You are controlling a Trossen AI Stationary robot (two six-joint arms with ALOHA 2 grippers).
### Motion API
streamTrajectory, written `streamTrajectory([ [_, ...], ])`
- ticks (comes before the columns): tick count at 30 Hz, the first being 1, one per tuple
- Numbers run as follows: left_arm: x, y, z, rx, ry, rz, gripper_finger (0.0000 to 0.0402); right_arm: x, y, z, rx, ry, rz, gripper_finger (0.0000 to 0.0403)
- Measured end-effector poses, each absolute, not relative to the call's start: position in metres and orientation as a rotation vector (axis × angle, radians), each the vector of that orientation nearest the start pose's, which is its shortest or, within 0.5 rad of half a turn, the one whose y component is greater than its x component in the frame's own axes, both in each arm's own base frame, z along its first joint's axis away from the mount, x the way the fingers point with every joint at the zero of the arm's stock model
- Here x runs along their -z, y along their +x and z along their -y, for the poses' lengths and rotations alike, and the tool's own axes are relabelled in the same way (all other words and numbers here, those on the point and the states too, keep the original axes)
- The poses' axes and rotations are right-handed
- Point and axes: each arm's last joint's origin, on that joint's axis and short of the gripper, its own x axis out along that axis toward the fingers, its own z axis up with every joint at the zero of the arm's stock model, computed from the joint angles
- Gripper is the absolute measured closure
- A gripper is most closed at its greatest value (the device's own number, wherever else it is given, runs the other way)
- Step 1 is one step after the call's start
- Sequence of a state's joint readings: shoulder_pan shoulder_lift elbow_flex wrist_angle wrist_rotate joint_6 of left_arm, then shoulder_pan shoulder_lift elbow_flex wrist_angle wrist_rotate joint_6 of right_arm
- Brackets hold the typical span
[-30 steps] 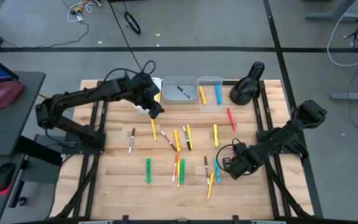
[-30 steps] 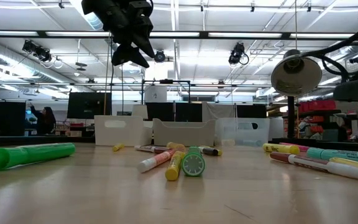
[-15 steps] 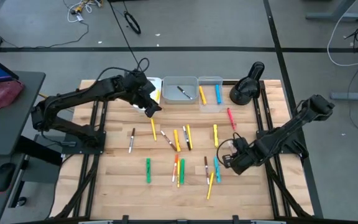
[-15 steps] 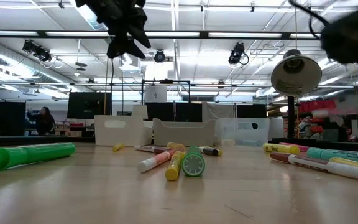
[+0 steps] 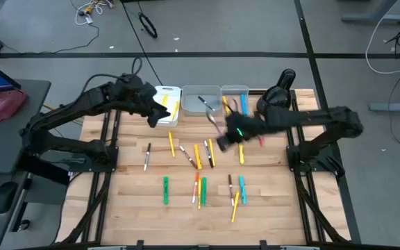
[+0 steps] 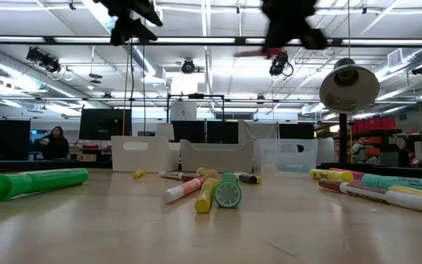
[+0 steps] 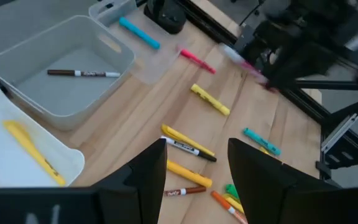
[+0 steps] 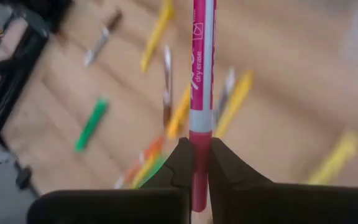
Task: Pick & Place Markers
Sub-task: Put the pink marker pen into the gray bin
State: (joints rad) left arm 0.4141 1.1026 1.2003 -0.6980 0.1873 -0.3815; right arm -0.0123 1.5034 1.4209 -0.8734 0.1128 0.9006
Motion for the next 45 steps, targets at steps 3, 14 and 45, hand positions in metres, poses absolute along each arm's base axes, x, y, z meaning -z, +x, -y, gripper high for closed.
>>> streamTrajectory([
  [3,-0.373,0.194,-0.08,-0.344,-0.537,-0.513,0.0225,-0.335,0.339,0.041,0.524,0.665,-0.843,0.0389],
  [14,-0.374,0.183,-0.074,-0.358,-0.529,-0.543,0.0225,-0.289,0.404,0.156,0.528,0.267,-0.964,0.0389],
  [45,-0.374,0.181,-0.08,-0.629,-0.672,-0.458,0.0225,-0.177,0.384,0.253,0.404,0.362,-1.225,0.0289],
])
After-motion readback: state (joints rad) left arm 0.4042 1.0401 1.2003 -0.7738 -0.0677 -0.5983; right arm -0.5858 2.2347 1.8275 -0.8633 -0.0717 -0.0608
